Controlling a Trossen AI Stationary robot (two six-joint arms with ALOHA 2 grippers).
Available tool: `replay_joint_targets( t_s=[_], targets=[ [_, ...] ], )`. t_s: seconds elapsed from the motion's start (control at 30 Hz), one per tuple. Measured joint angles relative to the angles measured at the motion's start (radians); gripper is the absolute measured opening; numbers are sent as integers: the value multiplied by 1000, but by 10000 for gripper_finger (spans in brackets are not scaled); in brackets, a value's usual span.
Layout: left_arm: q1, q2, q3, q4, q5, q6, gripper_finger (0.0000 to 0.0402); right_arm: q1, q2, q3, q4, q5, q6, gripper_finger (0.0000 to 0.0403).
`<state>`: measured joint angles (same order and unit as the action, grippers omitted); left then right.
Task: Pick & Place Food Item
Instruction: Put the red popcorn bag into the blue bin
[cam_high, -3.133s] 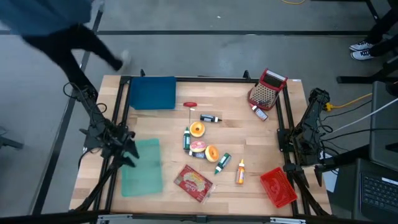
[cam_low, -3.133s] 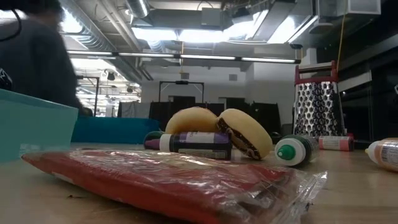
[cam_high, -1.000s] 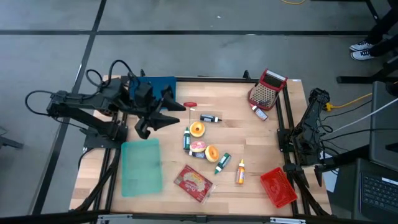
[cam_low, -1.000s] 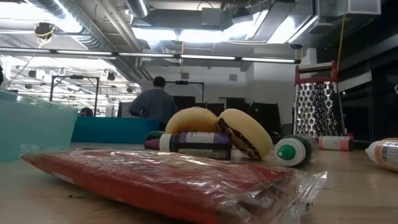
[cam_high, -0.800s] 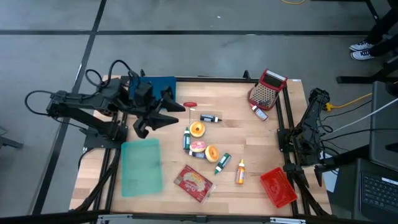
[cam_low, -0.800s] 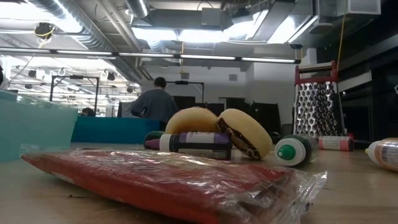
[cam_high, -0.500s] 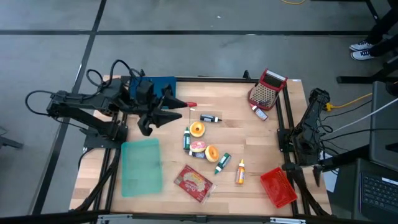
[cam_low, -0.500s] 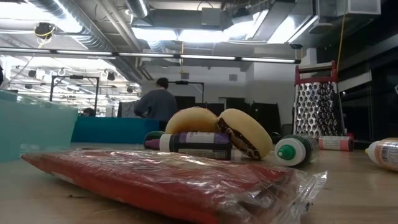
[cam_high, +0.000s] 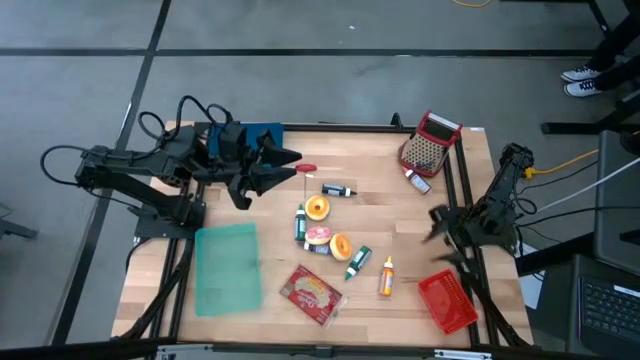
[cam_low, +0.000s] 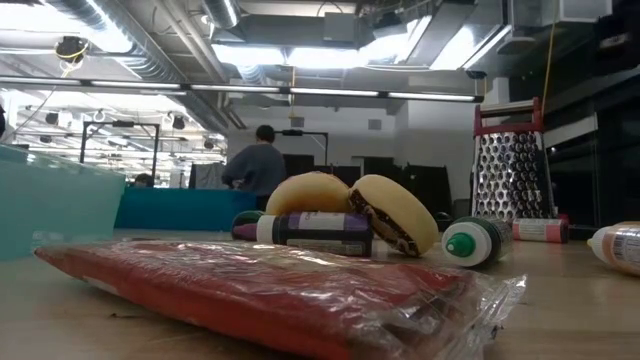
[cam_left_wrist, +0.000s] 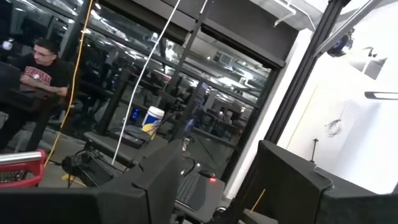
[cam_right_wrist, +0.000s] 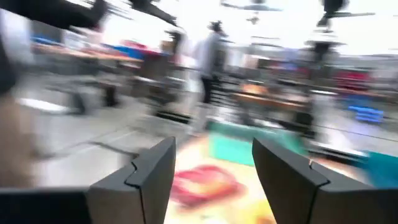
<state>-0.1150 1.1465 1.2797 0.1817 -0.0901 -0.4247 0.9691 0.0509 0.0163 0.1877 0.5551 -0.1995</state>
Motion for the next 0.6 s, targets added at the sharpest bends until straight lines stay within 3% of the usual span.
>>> replay_joint_targets(
  t_s=[0.17, 0.27, 0.37, 0.47, 0.6],
  targets=[
    [0, 0, 0, 3, -52, -8, 206, -1, 0, 0, 7, 255, -63, 217],
    [0, 0, 0, 3, -79, -17, 206, -5, 0, 0, 6, 343, -247, 217],
    [0, 0, 0, 6, -104, -42, 206, -5, 0, 0, 31, 303, -360, 217],
    [0, 0, 0, 9, -111, -47, 206, -10, 0, 0, 110, 167, -338, 217],
    [0, 0, 0, 8, -115, -60, 206, -23, 0, 0, 350, 126, -255, 217]
  ],
)
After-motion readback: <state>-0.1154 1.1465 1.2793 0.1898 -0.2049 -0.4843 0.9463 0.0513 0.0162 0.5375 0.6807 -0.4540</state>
